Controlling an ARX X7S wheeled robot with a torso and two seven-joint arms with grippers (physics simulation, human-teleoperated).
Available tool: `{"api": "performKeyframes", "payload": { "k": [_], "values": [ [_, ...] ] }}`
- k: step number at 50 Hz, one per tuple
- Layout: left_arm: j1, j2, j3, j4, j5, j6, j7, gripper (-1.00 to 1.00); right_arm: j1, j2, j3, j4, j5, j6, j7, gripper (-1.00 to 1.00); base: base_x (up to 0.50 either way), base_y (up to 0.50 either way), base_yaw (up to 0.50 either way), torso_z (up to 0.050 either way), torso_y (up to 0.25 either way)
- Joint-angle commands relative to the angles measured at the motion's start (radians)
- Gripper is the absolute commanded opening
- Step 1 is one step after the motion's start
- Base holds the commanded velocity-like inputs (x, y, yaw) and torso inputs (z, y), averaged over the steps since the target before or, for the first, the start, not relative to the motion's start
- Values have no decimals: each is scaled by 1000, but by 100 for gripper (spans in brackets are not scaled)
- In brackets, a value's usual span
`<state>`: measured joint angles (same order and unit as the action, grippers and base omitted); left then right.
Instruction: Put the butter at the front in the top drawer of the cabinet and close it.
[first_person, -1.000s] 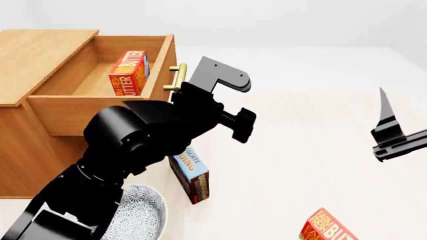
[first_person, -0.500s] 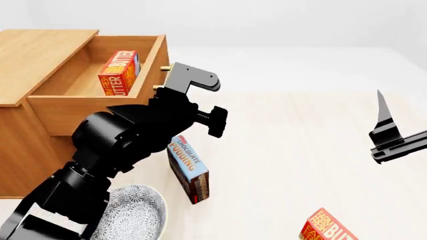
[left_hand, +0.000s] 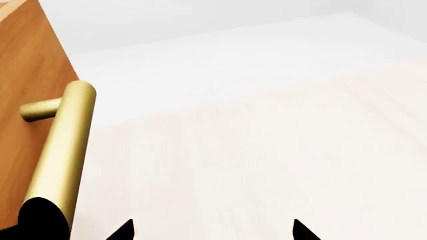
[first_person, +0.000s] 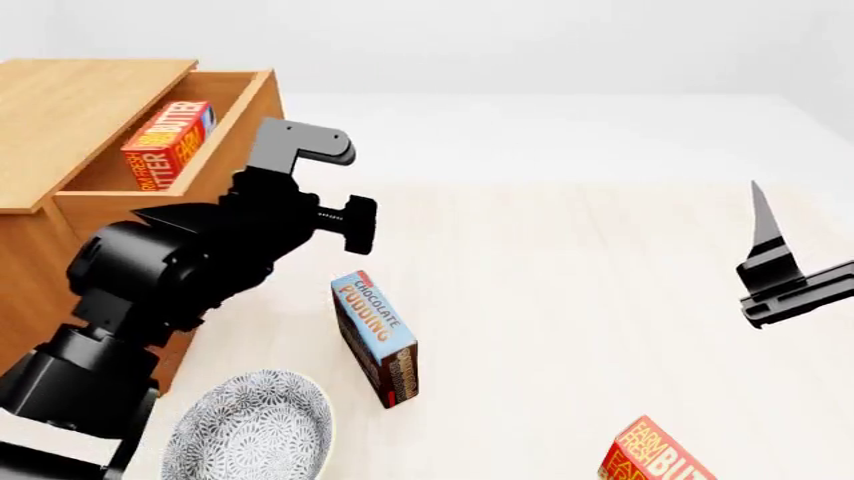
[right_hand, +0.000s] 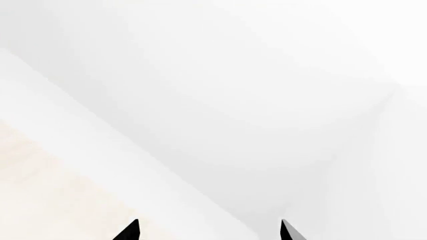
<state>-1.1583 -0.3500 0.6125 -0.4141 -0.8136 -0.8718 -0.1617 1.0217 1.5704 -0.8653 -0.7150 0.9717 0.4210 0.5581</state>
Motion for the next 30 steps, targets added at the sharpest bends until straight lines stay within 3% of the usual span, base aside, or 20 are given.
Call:
{"api": "performKeyframes", "payload": {
  "k": [1, 30],
  "values": [
    [-11, -71, -23, -32, 33, 8, -2, 100, 3, 0, 9, -4, 3, 9, -9, 100, 0, 0, 0, 0, 0],
    [-1, -189, -62, -45, 44, 5, -36, 100, -6, -6, 18, -4, -2, 9, -16, 100, 0, 0, 0, 0, 0]
  ]
}}
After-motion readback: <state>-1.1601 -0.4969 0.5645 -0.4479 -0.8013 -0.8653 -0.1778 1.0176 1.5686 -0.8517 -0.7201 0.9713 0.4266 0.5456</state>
